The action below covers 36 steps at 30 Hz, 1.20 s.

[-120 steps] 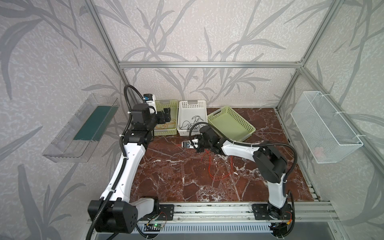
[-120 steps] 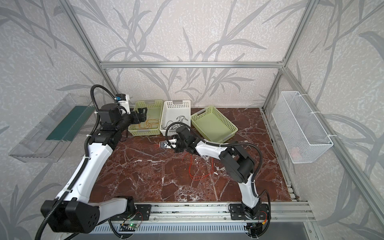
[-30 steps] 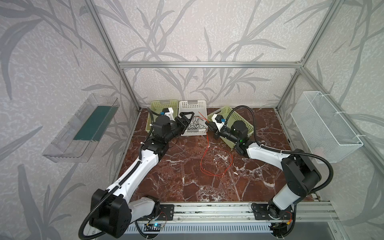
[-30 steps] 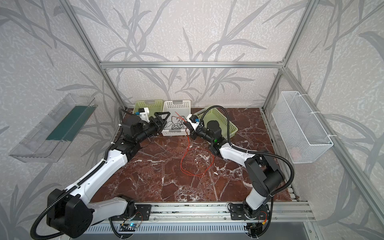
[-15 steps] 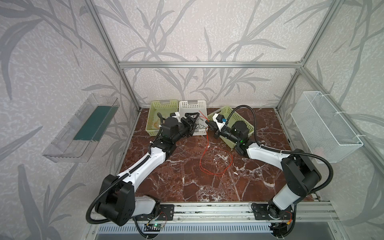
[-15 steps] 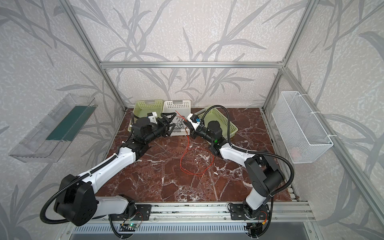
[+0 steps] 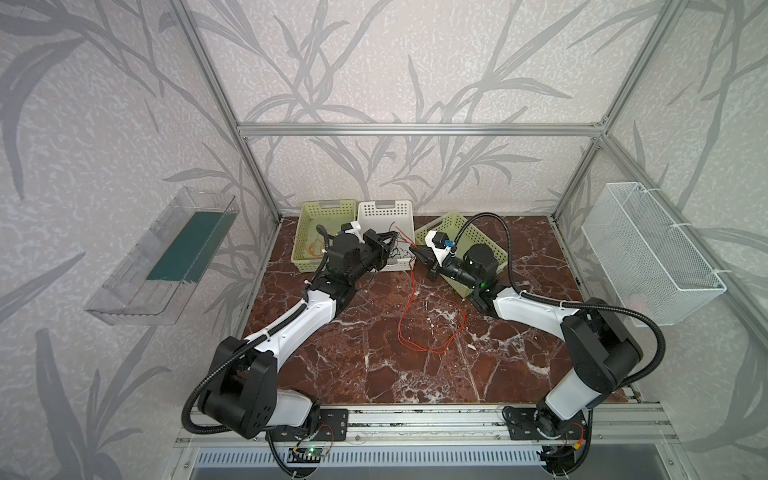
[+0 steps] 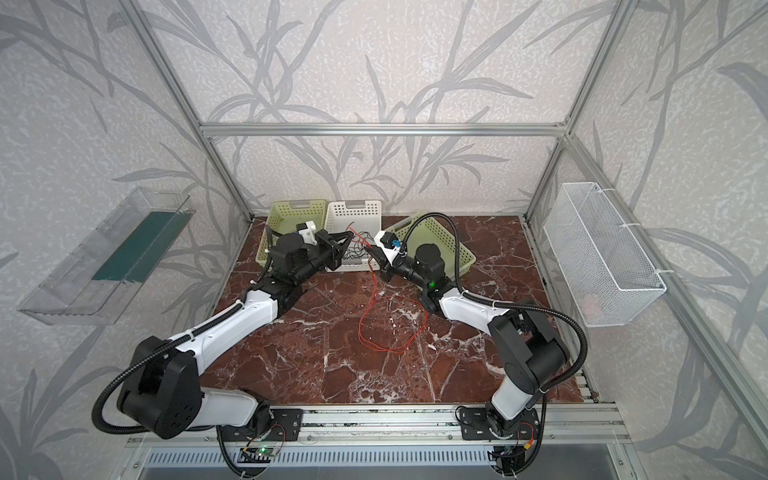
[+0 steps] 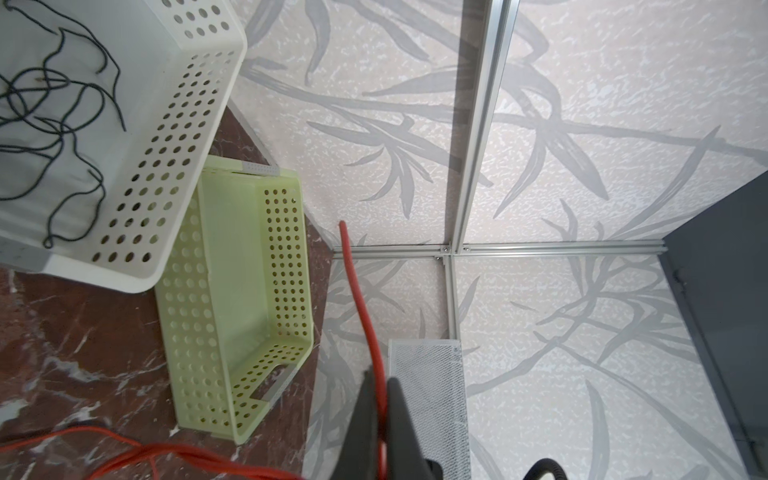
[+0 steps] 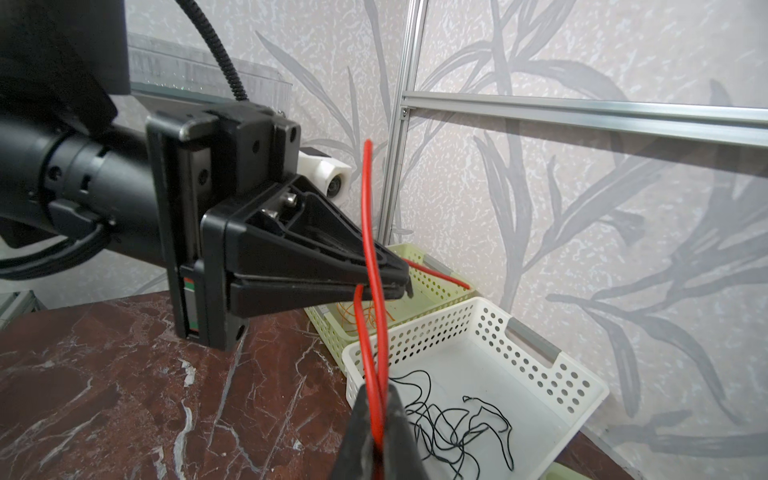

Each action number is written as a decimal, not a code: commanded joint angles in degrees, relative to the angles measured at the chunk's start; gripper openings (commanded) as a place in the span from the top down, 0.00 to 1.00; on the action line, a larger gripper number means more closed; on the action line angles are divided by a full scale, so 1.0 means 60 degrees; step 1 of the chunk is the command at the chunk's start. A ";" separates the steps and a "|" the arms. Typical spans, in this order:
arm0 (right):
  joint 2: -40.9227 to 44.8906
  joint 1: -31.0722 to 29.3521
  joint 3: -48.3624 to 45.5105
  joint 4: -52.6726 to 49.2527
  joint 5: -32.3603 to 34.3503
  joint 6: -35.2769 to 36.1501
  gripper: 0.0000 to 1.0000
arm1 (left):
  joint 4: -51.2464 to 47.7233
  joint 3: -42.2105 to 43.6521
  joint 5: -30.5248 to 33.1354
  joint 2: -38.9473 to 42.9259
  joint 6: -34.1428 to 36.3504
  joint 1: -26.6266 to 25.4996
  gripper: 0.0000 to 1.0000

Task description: Untangle the cables

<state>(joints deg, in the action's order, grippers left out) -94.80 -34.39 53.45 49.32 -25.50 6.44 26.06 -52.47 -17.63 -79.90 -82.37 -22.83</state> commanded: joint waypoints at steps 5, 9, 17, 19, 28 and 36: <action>0.0605 -0.0098 -0.0267 0.0443 0.0258 -0.0882 0.49 | -0.0151 -0.0729 -0.0371 0.0104 0.0937 -0.0033 1.00; 0.0716 -0.0098 -0.0019 -0.0240 -0.0174 -0.0977 0.48 | -0.0306 -0.0877 -0.0536 0.0144 0.1291 -0.0047 1.00; 0.0892 -0.0116 0.0421 -0.0821 0.0007 -0.0984 0.54 | -0.2320 -0.1679 -0.0500 0.0418 0.3377 -0.0249 1.00; 0.0903 -0.0116 0.0509 -0.0954 0.0038 -0.0941 0.55 | -0.2771 -0.1903 -0.0471 0.0452 0.3895 -0.0343 1.00; 0.0830 -0.0105 0.0655 -0.0571 -0.0641 -0.1504 0.58 | -0.3839 -0.2422 -0.0286 0.0545 0.5426 -0.0620 1.00; 0.0889 -0.0109 0.0686 -0.0325 -0.1249 -0.1817 0.69 | -0.4598 -0.2681 -0.0051 0.0614 0.6296 -0.0656 1.00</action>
<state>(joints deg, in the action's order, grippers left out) -91.33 -34.87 55.79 44.99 -30.59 -3.31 0.60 -66.52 -19.27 -77.97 -47.94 -26.52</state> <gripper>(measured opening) 0.320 0.048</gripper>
